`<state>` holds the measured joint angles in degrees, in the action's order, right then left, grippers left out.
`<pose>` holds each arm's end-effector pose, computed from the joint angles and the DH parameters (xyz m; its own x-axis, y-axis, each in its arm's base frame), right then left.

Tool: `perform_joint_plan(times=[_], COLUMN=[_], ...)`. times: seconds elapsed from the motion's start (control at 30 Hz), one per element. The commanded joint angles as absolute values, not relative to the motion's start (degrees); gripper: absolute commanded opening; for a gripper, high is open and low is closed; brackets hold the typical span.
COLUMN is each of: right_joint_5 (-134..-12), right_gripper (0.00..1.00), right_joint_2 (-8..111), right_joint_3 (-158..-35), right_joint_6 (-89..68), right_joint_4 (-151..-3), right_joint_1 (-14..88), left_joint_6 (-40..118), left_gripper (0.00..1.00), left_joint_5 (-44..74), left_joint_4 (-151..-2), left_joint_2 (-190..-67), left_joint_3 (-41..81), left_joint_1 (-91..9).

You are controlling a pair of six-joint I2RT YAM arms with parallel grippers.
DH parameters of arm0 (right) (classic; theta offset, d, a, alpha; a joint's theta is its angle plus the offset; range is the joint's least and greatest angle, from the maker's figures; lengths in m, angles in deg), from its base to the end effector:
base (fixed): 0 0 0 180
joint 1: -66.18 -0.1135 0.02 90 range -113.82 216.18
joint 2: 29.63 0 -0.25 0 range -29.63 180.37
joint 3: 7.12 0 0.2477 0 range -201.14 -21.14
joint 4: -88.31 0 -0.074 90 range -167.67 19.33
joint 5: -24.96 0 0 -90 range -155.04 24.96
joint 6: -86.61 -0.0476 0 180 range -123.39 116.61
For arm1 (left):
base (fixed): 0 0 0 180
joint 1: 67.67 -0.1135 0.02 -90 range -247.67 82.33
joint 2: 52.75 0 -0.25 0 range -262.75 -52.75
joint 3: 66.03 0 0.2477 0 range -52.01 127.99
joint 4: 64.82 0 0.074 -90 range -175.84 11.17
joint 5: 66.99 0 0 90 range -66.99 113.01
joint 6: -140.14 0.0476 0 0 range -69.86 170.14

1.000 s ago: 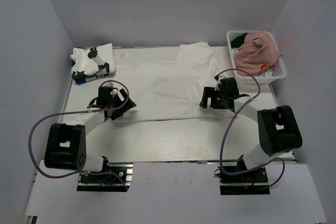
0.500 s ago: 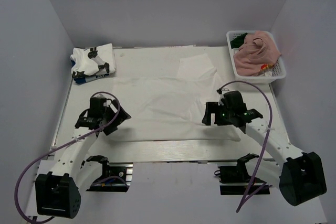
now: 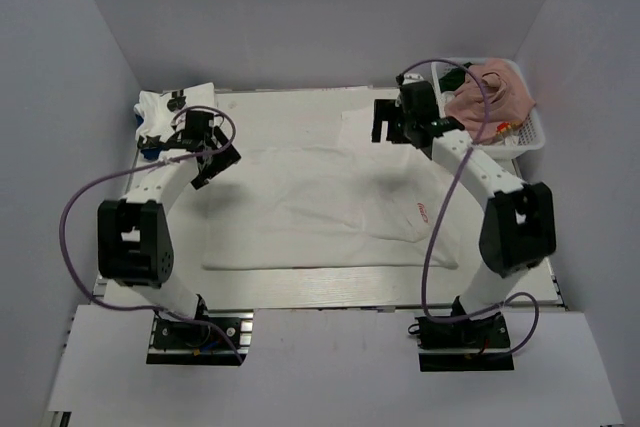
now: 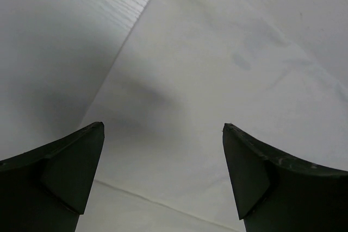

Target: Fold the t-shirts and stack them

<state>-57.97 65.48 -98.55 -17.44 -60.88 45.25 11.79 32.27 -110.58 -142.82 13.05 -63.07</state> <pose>0.3658 0.1336 0.2780 -0.5761 0.0376 -0.8165 -0.1236 0.9835 0.1325 0.3293 -0.0188 0.2151 -0.6483 -0.5622 -0.5135 -0.5241 0.8187 -0.2347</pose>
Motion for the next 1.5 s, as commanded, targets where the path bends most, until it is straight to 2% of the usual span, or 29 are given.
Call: perform_joint_plan(times=[0.0,0.2,0.4,0.47,0.5,0.67,1.03,1.13,1.17,1.23,1.33,1.37,1.47], right_joint_5=[-54.76,-55.29,-55.81,-56.87,-57.30,-60.39,-60.56,-60.73,-60.82,-60.30,-59.68,-59.60,-59.51], right_gripper=[0.90,0.90,0.90,0.90,0.90,0.90,0.90,0.90,0.90,0.90,0.90,0.90,0.90], right_joint_2=[71.60,87.58,96.21,97.97,98.68,103.78,109.49,111.43,112.04,113.71,114.94,115.29,116.61], right_joint_3=[-107.94,-123.17,-131.70,-132.67,-133.89,-137.42,-141.28,-143.21,-143.48,-144.80,-146.30,-146.30,-148.13], right_joint_6=[-13.69,-10.26,-8.76,-8.93,-8.58,-6.30,-3.83,-3.92,-4.53,-4.89,-5.77,-5.77,-6.12], right_joint_4=[-58.08,-54.91,-55.16,-55.87,-57.27,-57.89,-62.11,-63.61,-64.22,-64.05,-64.75,-66.41,-65.81], right_joint_1=[46.75,48.86,50.79,51.59,51.85,53.08,53.96,54.31,54.23,54.40,54.49,54.49,54.40], left_joint_6=[14.37,17.18,17.80,18.41,18.41,20.16,20.70,20.70,20.70,20.70,20.70,20.70,20.70], left_gripper=[1.00,0.99,0.81,0.79,0.75,0.66,0.66,0.61,0.52,0.46,0.24,0.10,0.00], left_joint_5=[38.47,37.87,37.26,37.25,37.25,35.49,36.46,34.09,33.22,30.76,30.22,30.22,30.22], left_joint_4=[-109.51,-108.98,-109.95,-109.95,-109.95,-110.48,-111.00,-111.53,-111.53,-111.53,-110.92,-110.92,-111.44], left_joint_2=[-147.22,-160.04,-168.40,-170.08,-170.78,-175.17,-176.32,-178.61,-178.61,-179.32,-179.32,-179.32,-178.70], left_joint_3=[19.52,29.01,35.96,37.28,38.68,42.47,44.32,45.63,45.64,45.64,42.92,42.91,41.77], left_joint_1=[-63.63,-63.63,-64.16,-64.16,-64.68,-65.21,-65.74,-65.74,-65.74,-65.74,-65.74,-65.74,-65.74])
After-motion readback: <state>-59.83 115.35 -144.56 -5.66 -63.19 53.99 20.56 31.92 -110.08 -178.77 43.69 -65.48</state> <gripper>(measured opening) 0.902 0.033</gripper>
